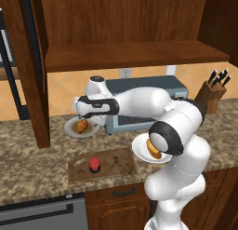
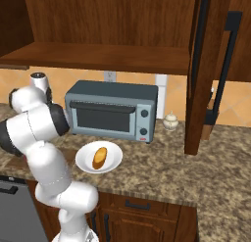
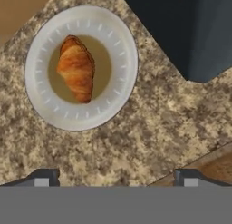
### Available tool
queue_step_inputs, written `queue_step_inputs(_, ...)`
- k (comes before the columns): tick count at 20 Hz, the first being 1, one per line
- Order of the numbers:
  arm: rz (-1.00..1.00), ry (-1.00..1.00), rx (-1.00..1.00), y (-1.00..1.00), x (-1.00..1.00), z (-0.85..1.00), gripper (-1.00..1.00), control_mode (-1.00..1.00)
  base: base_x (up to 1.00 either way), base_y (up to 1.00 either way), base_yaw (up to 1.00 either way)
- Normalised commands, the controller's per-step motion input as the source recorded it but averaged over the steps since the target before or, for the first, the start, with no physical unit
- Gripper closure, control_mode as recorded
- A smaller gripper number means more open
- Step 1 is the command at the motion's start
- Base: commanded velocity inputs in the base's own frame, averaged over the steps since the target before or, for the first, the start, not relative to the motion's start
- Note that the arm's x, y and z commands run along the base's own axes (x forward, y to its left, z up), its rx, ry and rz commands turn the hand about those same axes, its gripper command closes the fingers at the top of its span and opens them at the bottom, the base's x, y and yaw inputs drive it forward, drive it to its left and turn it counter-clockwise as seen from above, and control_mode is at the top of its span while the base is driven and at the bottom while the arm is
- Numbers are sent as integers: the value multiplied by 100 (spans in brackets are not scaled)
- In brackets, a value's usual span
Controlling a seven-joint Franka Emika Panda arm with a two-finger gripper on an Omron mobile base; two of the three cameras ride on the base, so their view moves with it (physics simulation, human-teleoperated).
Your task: From the different types of pastries on the counter, select a croissant and place it on the cutting board. Then retrieve a jar of jam from the cabinet and place it alongside the croissant on the cutting board.
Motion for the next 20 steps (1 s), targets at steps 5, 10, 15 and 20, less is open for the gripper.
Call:
queue_step_inputs(5,0,10,-5,0,100,-32,-100,-100,0,0,0)
queue_step_inputs(10,0,14,-3,5,10,-51,-100,-100,0,0,0)
queue_step_inputs(15,0,12,-9,0,10,-44,-100,-100,0,0,0)
queue_step_inputs(20,-1,13,0,0,96,-16,-100,-100,0,0,0)
